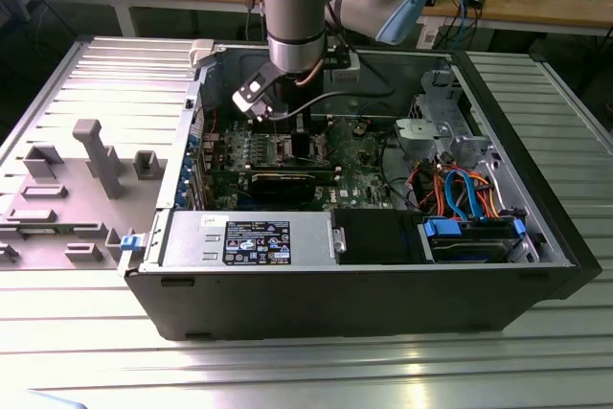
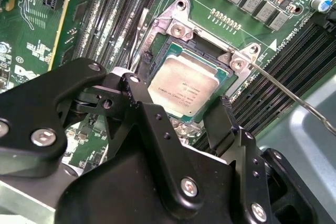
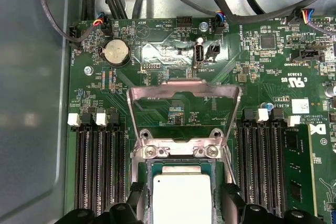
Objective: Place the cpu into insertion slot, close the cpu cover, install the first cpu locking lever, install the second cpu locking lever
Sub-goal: 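Place the cpu into insertion slot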
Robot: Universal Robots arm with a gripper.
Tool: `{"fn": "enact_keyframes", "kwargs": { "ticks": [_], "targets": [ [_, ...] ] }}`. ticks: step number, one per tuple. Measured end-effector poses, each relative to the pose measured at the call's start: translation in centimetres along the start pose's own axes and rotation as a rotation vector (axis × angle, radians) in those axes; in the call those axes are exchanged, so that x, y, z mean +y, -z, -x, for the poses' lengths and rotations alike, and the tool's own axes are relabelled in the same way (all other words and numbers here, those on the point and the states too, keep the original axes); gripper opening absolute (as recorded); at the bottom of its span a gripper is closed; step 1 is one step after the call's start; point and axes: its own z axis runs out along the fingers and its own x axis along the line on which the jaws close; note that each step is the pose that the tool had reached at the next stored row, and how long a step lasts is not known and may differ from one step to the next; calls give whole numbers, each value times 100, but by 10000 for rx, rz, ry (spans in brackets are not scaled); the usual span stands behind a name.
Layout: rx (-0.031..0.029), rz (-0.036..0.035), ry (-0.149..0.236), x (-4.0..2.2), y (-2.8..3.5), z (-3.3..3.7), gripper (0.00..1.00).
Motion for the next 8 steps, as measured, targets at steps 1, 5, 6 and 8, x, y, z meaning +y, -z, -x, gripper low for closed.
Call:
{"fn": "enact_keyframes", "kwargs": {
  "ticks": [1,5,6,8],
  "targets": [
    [1,0,0,1,12,0,68],
    [0,-1,0,8,77,0,68],
    [1,-3,-1,8,86,0,68],
    [1,-5,-1,11,116,-1,68]
  ]
}}
